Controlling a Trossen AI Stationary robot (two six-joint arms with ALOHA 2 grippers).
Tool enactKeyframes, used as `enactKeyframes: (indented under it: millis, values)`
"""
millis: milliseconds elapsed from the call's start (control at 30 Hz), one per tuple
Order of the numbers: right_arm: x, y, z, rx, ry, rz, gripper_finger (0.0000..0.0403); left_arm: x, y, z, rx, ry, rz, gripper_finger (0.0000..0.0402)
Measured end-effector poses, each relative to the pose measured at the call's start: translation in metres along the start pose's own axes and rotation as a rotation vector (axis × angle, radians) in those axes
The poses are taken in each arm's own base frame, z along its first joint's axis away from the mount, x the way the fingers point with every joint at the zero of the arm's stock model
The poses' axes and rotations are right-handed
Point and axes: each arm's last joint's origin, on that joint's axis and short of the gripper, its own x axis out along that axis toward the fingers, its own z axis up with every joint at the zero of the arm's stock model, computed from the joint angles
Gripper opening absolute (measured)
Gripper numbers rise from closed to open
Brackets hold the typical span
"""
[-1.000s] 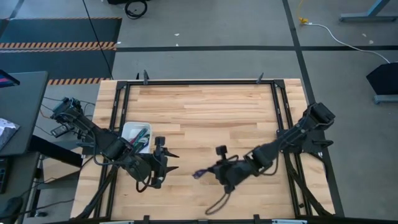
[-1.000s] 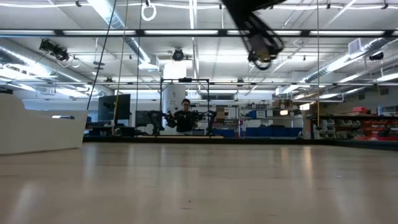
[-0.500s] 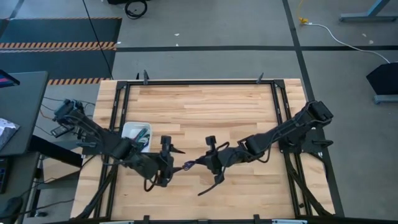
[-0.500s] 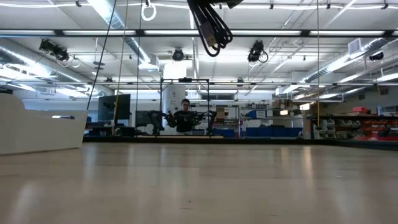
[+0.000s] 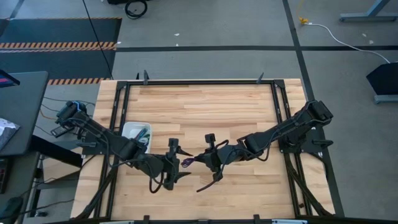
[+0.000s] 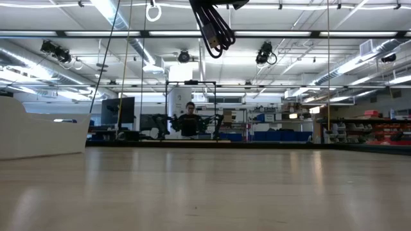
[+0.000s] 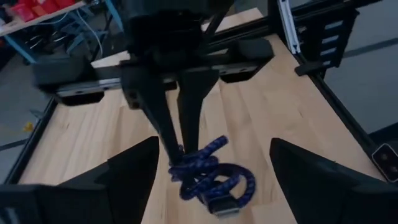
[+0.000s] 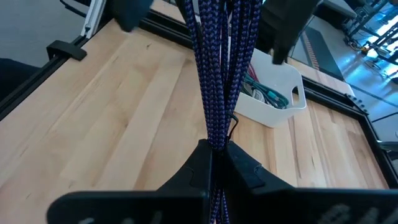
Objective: Pick and place USB-C Cables
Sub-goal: Put the dark blue charger cable into the white bin
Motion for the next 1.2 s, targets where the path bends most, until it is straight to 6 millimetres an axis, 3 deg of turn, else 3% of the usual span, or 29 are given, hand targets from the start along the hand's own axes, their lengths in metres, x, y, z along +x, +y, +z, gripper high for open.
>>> enactKeyframes:
  millis: [200,500,833,1200]
  values:
    - [0.0,0.0,0.0,0.0,-0.001,0.0,0.0021,0.001,0.001,-0.003,-0.057,0.029,0.005,0.0257]
    - [0.0,0.0,0.0,0.004,0.0,0.003,0.0041,0.0,0.002,-0.005,-0.068,0.047,0.012,0.0031]
    - [-0.001,0.002,-0.003,-0.003,0.02,0.056,0.0081,-0.001,0.002,-0.009,-0.069,0.08,0.013,0.0026]
    - [-0.002,0.002,-0.022,0.124,0.218,0.071,0.0196,-0.011,0.005,-0.021,-0.124,0.202,0.044,0.0031]
